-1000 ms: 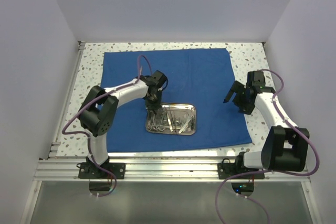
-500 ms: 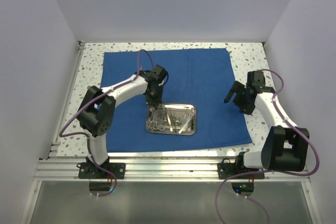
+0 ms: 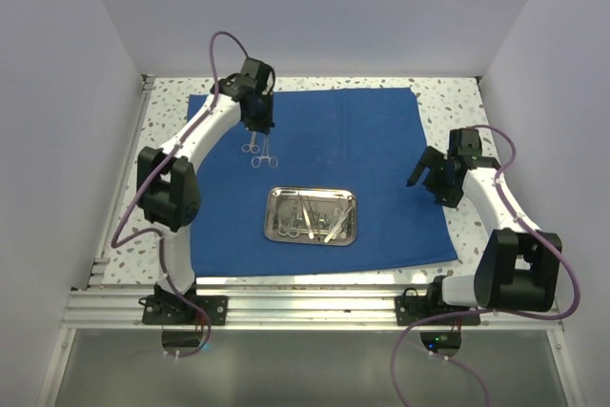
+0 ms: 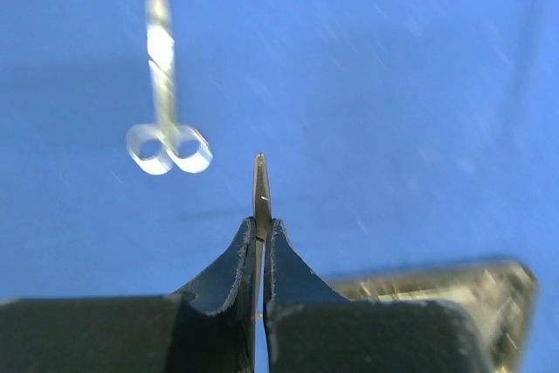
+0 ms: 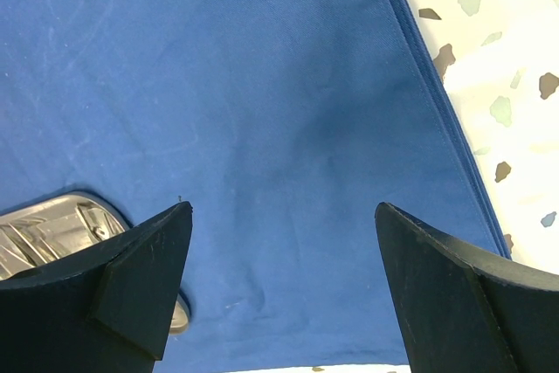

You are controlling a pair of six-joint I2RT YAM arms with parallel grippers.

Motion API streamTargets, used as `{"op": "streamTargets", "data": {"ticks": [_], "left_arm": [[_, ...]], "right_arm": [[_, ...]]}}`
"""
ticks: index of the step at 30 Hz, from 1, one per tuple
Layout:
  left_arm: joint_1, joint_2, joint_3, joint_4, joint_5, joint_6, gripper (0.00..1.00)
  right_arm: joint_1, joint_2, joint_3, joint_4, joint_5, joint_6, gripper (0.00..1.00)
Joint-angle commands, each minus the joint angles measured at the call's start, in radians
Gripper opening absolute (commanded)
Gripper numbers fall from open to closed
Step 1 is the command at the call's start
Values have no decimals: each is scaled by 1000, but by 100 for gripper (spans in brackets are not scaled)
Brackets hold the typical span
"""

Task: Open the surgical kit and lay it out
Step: Place the medical item in the surgical kit, then pick up the medical item from the container.

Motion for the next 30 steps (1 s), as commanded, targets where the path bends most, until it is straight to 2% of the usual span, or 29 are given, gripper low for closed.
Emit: {"op": "streamTargets", "data": {"ticks": [1, 3, 4, 5, 6, 7, 8, 9, 13, 14, 21, 26, 30], "left_arm": [[49, 101, 110, 48, -37, 89, 0], [65, 182, 209, 53, -74, 102, 0], [69, 212, 251, 40, -86, 113, 5], [76, 242, 327, 19, -111, 118, 29], [77, 283, 346, 17, -129, 121, 44], [82, 292, 354, 19, -137, 122, 53], [86, 299, 357, 17, -140, 118, 77], [92, 299, 355, 11, -140, 106, 81], [89, 193, 233, 29, -114, 86, 82], [85, 159, 152, 52, -88, 83, 80], [-84, -95, -157, 62, -20, 73, 68], [-168, -165, -322, 100, 65, 40, 64], [-197, -165, -373, 118, 107, 29, 59]], "right_arm": [[-2, -20, 43, -18, 5, 4, 90], [0, -26, 41, -18, 4, 7, 90], [0, -28, 41, -21, 4, 6, 90], [-2, -29, 41, -23, 4, 6, 90], [0, -31, 41, -24, 5, 4, 90], [0, -34, 40, -26, 8, 4, 90], [-2, -40, 35, -29, 8, 3, 90], [-2, -41, 34, -29, 8, 1, 90], [0, -51, 18, -29, 7, 0, 90], [0, -49, 11, -26, 5, 1, 90], [-2, -28, 8, -3, -2, -2, 90], [0, -17, -1, 6, -2, -6, 90], [0, -9, -6, 13, -2, -11, 90]]}}
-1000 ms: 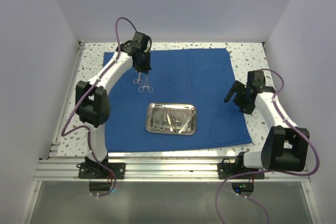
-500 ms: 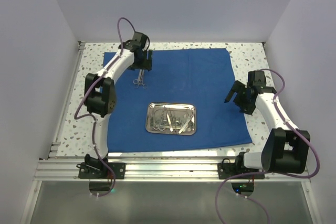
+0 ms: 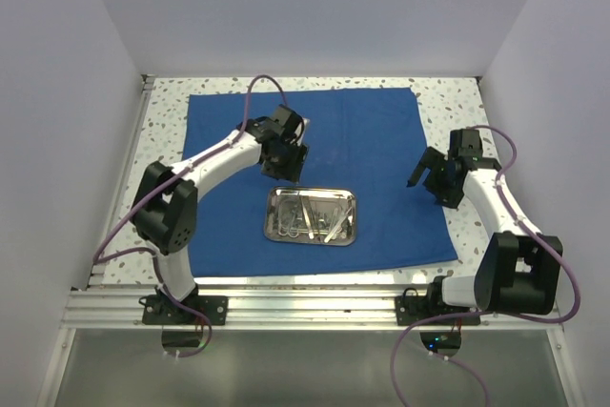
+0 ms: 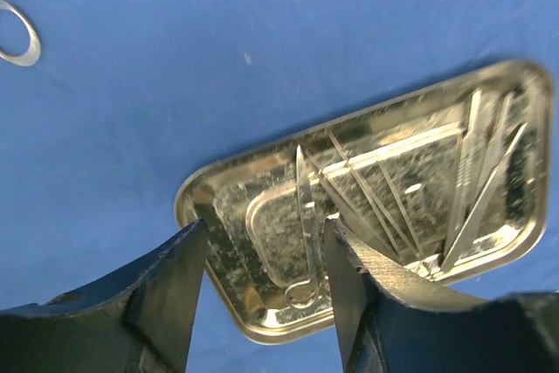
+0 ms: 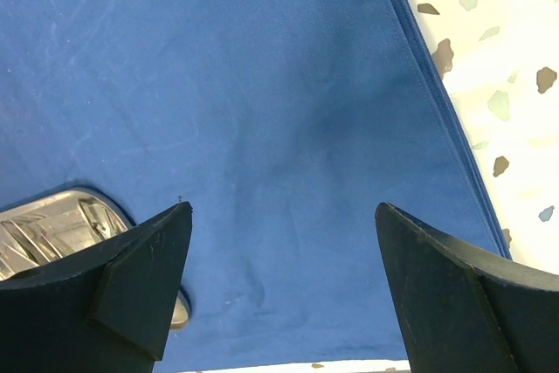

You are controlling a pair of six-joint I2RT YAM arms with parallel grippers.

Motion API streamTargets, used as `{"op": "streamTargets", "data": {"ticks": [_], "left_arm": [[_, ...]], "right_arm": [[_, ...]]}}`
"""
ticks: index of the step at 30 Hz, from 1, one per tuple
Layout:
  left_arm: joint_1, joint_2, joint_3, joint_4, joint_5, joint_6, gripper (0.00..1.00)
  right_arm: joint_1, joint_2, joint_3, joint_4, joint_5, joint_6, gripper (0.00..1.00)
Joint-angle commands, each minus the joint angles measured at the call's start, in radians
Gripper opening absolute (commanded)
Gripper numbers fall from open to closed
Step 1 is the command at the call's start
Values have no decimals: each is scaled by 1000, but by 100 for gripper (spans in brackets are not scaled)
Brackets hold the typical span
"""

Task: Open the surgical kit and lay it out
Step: Pick up the medical item from the container.

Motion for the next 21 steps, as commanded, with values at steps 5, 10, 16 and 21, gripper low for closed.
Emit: {"op": "streamTargets", "data": {"ticks": [5, 10, 16, 21], "left_arm": [[-54, 13, -55, 48, 39, -25, 53], [-82, 25, -76, 65, 43, -33, 51], [-105, 57, -63, 48, 22, -24, 49], [-109, 30, -70, 31, -58, -44, 40]], "right_arm": [[-2, 6, -13, 21, 6, -18, 90], [-2, 0, -16, 14, 19, -27, 90], [-2, 8, -16, 12, 24, -32, 90], [-2, 12, -19, 15, 24, -35, 90]]}}
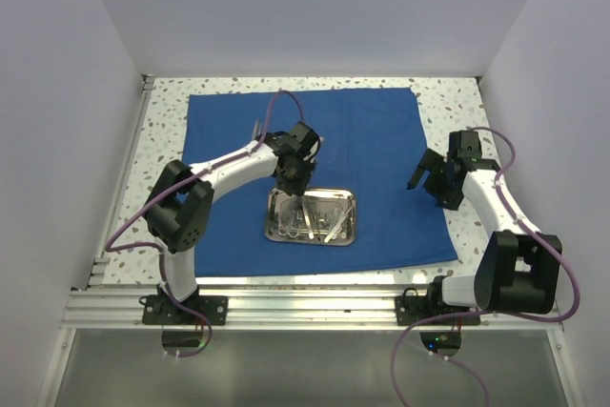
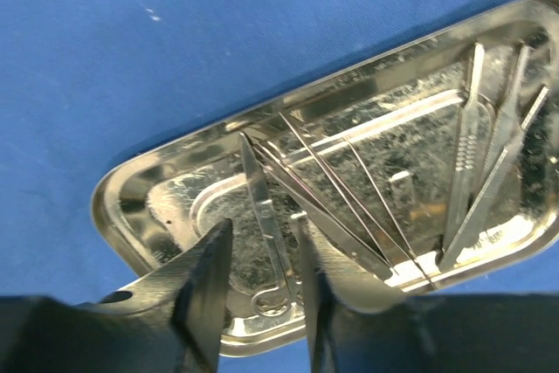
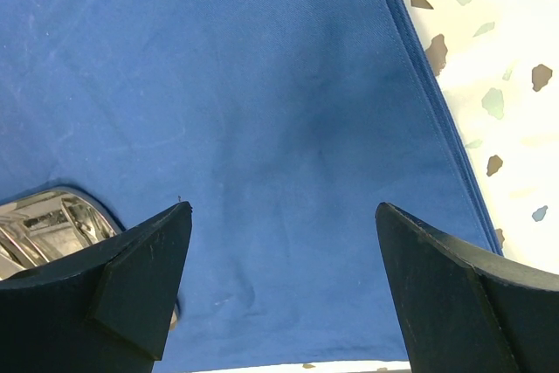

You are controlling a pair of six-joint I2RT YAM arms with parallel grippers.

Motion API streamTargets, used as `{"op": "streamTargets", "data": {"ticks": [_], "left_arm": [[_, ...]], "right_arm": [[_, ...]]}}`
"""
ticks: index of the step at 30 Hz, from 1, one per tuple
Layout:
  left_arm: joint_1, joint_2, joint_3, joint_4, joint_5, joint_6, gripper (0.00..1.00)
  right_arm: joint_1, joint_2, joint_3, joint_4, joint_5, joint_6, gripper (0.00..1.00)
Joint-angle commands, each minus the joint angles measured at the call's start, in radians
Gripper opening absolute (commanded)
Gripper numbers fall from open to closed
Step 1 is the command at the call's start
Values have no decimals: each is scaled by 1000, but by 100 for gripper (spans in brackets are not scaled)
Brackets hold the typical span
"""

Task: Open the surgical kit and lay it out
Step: Pick up the medical item from the container.

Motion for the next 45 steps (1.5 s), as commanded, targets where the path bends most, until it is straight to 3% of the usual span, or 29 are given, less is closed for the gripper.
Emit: {"op": "streamTargets", "data": {"ticks": [1, 15, 24, 35, 42, 45], "left_arm": [[-5, -37, -7, 0, -66, -17, 38], [-3, -1, -96, 60, -25, 6, 36], [-3, 52, -45, 71, 23, 8, 37], [-2, 199, 64, 0, -65, -26, 40], [-2, 196, 107, -6, -51, -29, 41], [-2, 222, 117, -23, -58, -30, 38]], "right_arm": [[-2, 8, -4, 13, 16, -18, 90], [-2, 26, -4, 15, 16, -21, 90], [0, 37, 4, 19, 11, -24, 90], [0, 55, 18, 19, 1, -24, 90], [-2, 66, 21, 21, -1, -24, 90], [-2, 71, 22, 29, -2, -24, 90]]}}
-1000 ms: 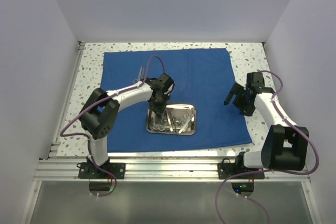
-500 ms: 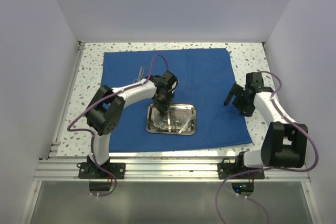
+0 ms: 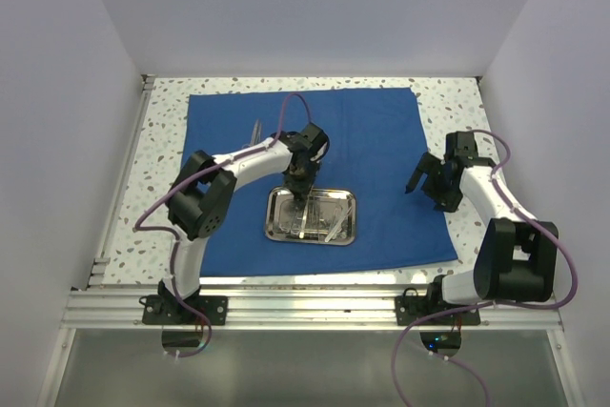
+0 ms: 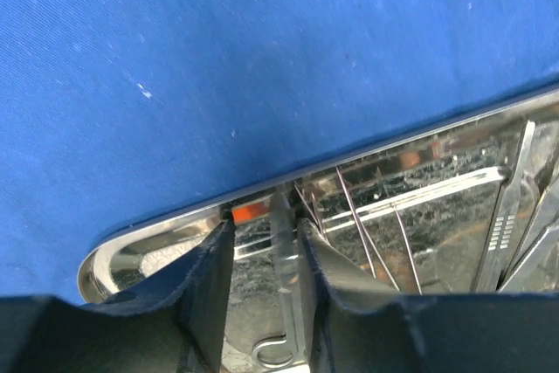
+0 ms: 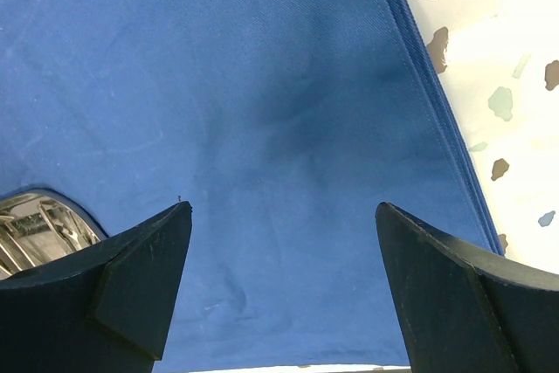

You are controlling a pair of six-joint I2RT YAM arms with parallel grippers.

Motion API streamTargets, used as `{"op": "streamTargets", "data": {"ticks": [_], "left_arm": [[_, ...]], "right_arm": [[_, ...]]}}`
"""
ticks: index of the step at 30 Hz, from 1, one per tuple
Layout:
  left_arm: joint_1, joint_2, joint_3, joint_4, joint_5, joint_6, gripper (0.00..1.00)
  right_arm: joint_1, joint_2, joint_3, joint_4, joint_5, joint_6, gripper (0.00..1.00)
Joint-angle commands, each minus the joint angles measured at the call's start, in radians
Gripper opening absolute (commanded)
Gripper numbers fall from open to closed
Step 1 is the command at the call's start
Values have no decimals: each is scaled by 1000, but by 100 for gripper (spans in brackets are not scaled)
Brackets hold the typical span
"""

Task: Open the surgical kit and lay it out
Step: Pick up the medical item from the container.

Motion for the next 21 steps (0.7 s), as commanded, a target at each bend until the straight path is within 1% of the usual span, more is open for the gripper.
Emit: {"op": "streamTargets", "data": {"ticks": [1, 5, 6, 8, 9, 12, 16, 20, 21], "left_arm": [[-2, 64, 9, -26, -13, -18, 35], [0, 72, -21, -25, -5, -21, 25], [1, 72, -38, -20, -5, -22, 18], [3, 80, -49, -19, 2, -22, 8], [3, 84, -57, -17, 4, -22, 0], [9, 87, -76, -8, 19, -19, 0], [15, 14, -57, -37, 9, -9, 0], [40, -46, 40, -115, 27, 19, 0], [46, -51, 96, -156, 27, 25, 0]], "right_arm": [[0, 11, 26, 23, -3, -17, 90], [-2, 13, 26, 26, 0, -17, 90], [-2, 13, 24, 26, 1, -17, 90], [-2, 14, 23, 29, 0, -17, 90], [-2, 16, 23, 30, 0, -15, 90], [0, 17, 21, 34, -2, -15, 90], [-2, 10, 20, 31, -3, -15, 90], [-2, 2, 15, 34, 0, -17, 90], [-2, 3, 13, 37, -2, -14, 90]]}}
